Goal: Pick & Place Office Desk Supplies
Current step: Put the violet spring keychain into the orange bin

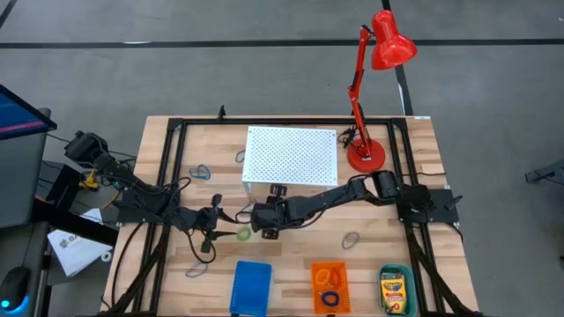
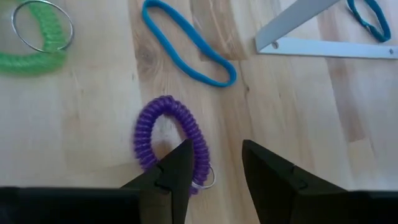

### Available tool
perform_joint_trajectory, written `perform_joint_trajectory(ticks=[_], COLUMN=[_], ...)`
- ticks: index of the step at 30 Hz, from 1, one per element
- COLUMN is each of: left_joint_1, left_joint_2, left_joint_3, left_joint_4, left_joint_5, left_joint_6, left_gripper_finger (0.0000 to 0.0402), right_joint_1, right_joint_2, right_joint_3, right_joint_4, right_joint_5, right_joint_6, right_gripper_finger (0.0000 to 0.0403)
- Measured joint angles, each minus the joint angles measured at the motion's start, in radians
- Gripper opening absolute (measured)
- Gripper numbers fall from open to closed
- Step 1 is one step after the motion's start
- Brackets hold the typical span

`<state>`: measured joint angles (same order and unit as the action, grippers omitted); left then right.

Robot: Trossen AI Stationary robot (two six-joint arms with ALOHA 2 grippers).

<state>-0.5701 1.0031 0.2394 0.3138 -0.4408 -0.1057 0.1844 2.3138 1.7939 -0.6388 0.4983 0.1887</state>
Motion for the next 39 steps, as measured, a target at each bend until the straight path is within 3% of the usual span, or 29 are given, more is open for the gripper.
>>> perform_joint_trajectory(ticks=[18, 26, 32, 39], left_joint_1=[0.000, 0.000, 0.000, 0.000], left_joint_2=[0.000, 0.000, 0.000, 0.000], left_joint_3=[0.000, 0.000, 0.000, 0.000], left_joint_4=[0.010, 0.009, 0.009, 0.008], left_joint_5=[0.000, 0.000, 0.000, 0.000], left_joint_6=[0.003, 0.003, 0.003, 0.004], left_gripper_finger=[0.0144, 0.0144, 0.0144, 0.0144], right_joint_1=[-0.011, -0.005, 0.049, 0.202], right_joint_2=[-0.011, -0.011, -0.025, -0.166], right_joint_3=[-0.118, -0.118, -0.125, -0.122], right_joint_4=[0.124, 0.127, 0.094, -0.010], right_joint_5=[-0.055, -0.101, -0.016, 0.153], right_joint_6=[0.036, 0.032, 0.045, 0.144], right_gripper_finger=[0.0126, 0.0015, 0.0007, 0.0003])
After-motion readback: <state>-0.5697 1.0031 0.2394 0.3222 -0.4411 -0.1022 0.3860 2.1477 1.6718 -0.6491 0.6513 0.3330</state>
